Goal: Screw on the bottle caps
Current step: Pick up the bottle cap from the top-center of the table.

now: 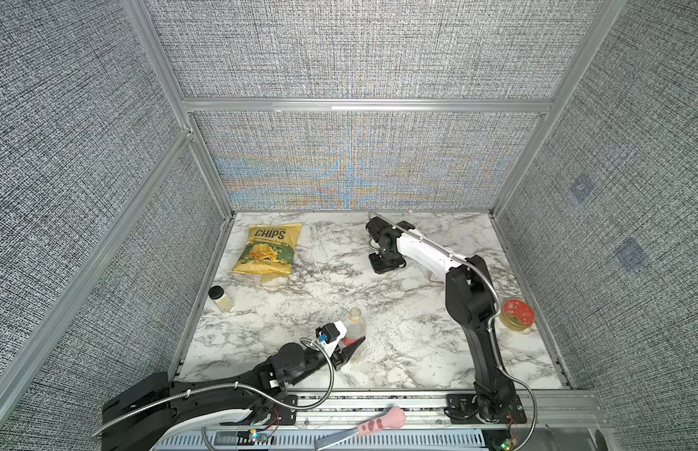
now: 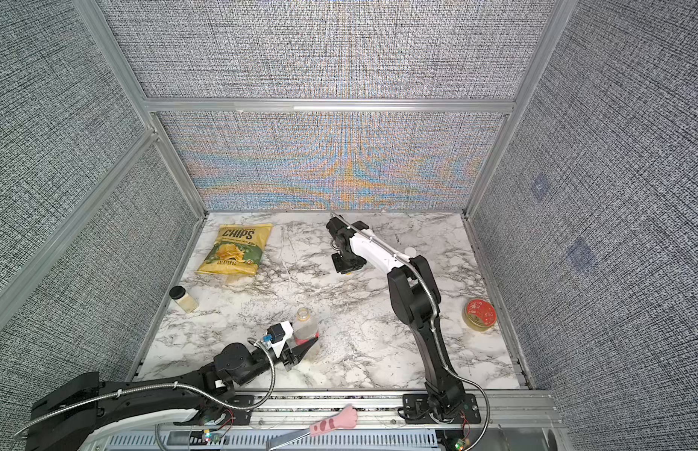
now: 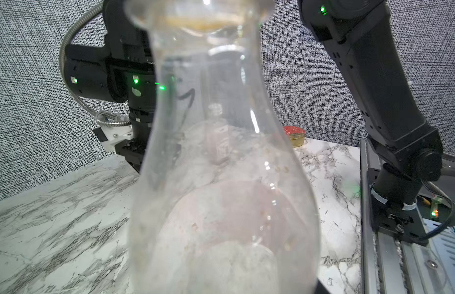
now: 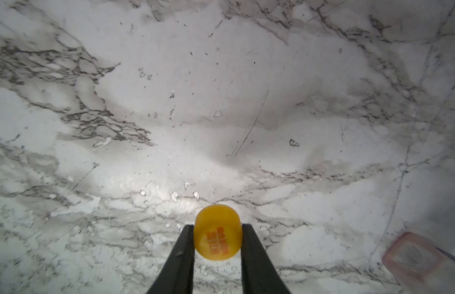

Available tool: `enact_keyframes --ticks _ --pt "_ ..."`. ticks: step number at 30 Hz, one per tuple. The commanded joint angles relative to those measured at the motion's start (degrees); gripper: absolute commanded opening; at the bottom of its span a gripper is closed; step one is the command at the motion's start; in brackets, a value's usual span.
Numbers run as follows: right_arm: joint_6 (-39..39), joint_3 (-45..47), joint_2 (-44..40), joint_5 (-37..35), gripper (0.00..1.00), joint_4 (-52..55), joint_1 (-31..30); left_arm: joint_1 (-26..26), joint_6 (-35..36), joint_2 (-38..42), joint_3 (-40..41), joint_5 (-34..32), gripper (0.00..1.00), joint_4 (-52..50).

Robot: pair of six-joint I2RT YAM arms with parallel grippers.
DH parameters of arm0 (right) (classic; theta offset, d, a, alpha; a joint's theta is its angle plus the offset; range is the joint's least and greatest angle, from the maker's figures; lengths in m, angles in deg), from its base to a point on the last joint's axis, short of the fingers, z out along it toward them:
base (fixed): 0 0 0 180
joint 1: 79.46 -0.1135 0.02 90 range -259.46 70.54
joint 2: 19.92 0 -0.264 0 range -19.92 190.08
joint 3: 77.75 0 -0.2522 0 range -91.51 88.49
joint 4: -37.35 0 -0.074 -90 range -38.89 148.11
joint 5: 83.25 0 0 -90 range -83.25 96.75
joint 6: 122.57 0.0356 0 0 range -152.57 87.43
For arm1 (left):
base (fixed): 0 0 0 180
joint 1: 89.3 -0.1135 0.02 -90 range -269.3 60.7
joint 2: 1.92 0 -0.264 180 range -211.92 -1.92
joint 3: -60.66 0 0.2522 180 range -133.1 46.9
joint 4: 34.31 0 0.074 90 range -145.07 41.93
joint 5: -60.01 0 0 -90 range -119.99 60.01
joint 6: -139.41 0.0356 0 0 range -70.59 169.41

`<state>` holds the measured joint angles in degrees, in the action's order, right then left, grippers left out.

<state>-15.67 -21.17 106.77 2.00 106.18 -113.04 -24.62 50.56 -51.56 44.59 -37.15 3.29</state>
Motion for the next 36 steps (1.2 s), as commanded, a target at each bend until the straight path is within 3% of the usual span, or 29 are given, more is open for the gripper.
enact_keyframes --ticks 1,9,21,28,36 --pt "0.54 1.86 -4.14 -1.21 0.3 1.31 -1.06 0.0 0.97 -0.96 0.15 -0.66 0.52 5.78" --pt "0.19 5.52 -18.94 -1.66 0.3 6.25 -5.61 0.02 1.66 -4.58 1.06 -1.24 0.53 11.39" --pt "-1.92 -0.73 -35.49 5.27 0.3 18.13 -17.9 0.0 3.66 -12.29 1.16 -0.47 0.54 18.82" --pt "0.12 -4.55 -36.12 4.79 0.3 23.15 -27.12 0.0 4.65 -14.93 0.55 0.94 0.54 19.96" --pt "0.4 -4.23 -33.86 2.81 0.3 27.09 -31.31 0.0 4.57 -16.4 0.55 1.96 0.54 20.19"
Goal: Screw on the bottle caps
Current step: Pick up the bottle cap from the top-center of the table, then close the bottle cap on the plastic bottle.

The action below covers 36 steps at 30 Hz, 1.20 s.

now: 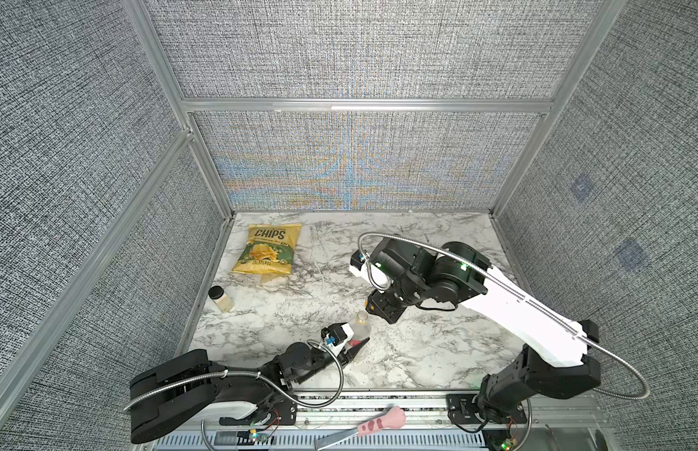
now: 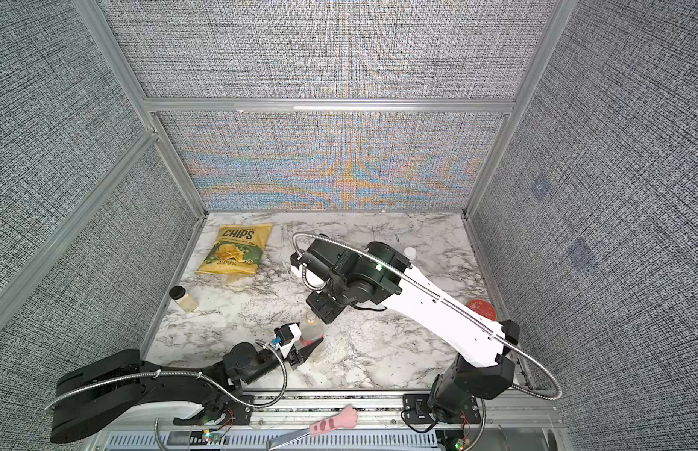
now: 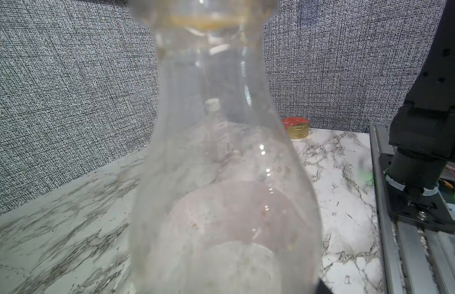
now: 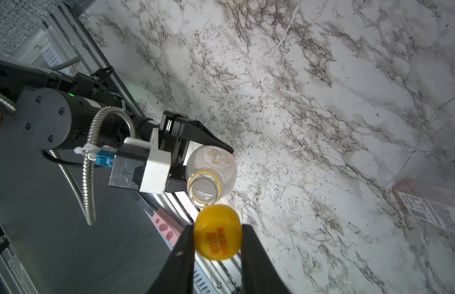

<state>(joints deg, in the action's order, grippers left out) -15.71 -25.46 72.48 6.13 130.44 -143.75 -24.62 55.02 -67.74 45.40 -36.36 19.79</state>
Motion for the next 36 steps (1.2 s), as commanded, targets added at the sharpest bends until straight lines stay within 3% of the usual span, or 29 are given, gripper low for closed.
enact_keyframes --ticks 1,15,36 --pt "0.39 0.09 0.52 -1.18 0.3 2.74 -0.7 0.05 0.17 -0.34 -0.26 1.23 0.55 3.77" --pt "0.72 -2.57 4.18 -4.1 0.3 4.93 -2.77 0.0 0.35 -2.02 -0.44 1.8 0.55 5.98" --pt "0.63 -3.24 6.43 -3.08 0.29 4.72 -3.03 0.24 0.46 -2.74 -0.26 2.59 0.54 6.59"
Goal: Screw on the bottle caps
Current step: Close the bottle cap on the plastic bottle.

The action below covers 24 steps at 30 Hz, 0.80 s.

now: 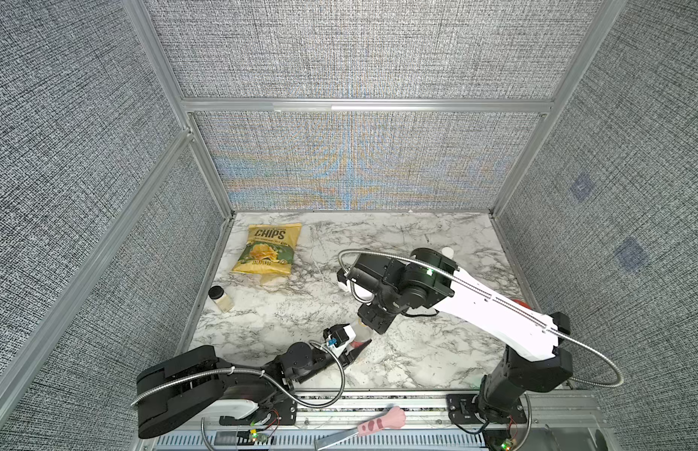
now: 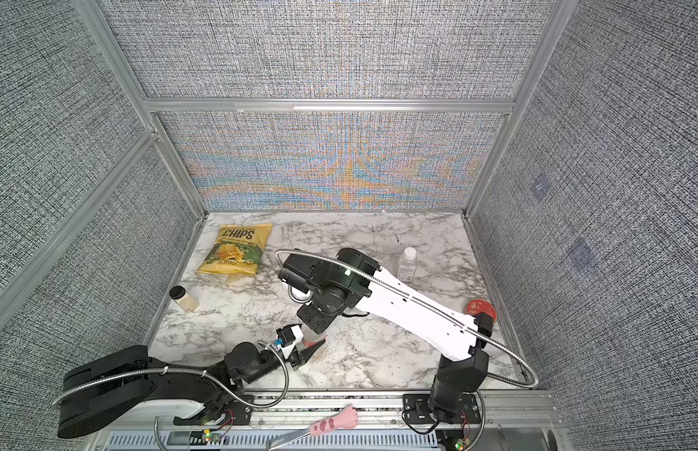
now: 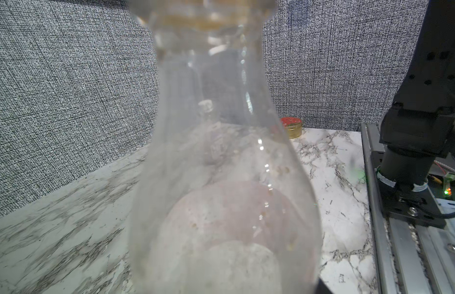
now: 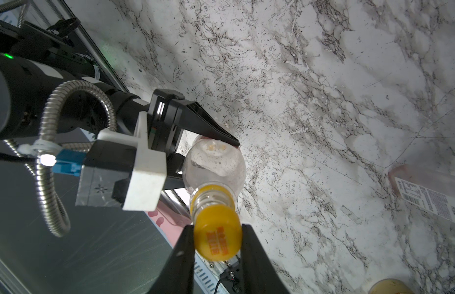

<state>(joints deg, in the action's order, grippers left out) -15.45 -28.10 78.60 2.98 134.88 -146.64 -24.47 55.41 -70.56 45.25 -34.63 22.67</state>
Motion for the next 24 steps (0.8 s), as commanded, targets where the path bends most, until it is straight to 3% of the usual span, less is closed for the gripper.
enact_keyframes --ticks 1,24 --pt "0.39 -0.64 0.39 0.05 0.3 0.32 -0.28 0.11 0.06 0.09 -0.11 0.92 0.54 3.7" --pt "0.54 0.73 0.85 -1.42 0.3 0.95 -1.24 0.55 0.68 -0.49 -0.06 0.11 0.54 4.27"
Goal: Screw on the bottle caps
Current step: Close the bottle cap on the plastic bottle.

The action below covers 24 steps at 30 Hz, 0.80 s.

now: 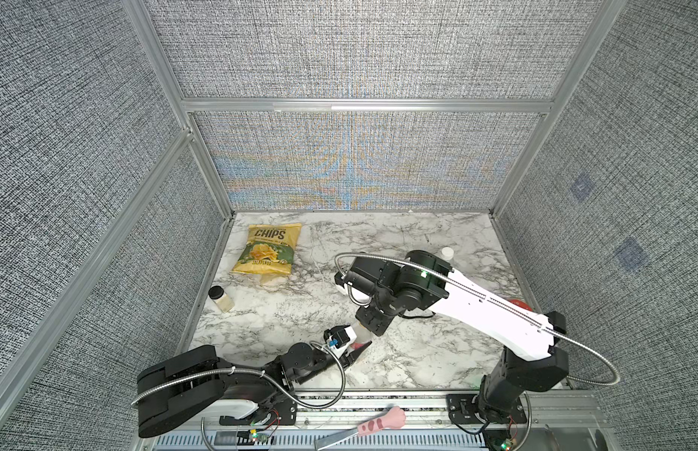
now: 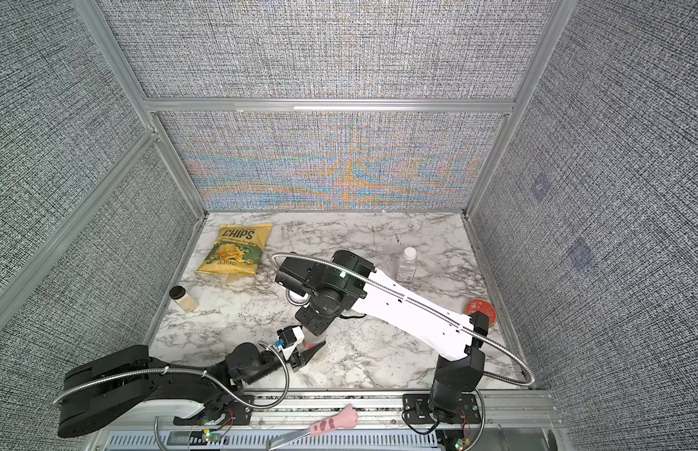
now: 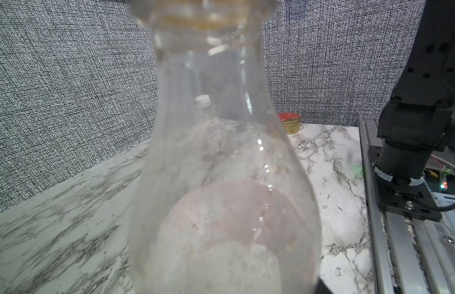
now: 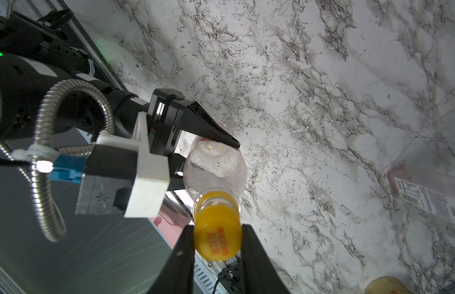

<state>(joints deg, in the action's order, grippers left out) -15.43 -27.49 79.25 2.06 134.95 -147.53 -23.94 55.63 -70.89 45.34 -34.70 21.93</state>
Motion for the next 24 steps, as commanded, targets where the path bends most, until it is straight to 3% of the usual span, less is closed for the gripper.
enact_keyframes --ticks 1,18,24 --pt "0.56 0.22 0.29 -0.49 0.3 0.89 -0.45 0.02 0.47 -0.28 -0.11 0.14 0.54 5.21" --pt "0.7 0.8 0.4 -0.59 0.31 0.96 -0.63 1.56 1.25 -7.14 1.48 -2.2 0.54 17.2" --pt "0.78 1.04 0.58 -0.66 0.31 1.29 -0.66 2.55 1.96 -13.1 1.9 -3.47 0.54 23.21"
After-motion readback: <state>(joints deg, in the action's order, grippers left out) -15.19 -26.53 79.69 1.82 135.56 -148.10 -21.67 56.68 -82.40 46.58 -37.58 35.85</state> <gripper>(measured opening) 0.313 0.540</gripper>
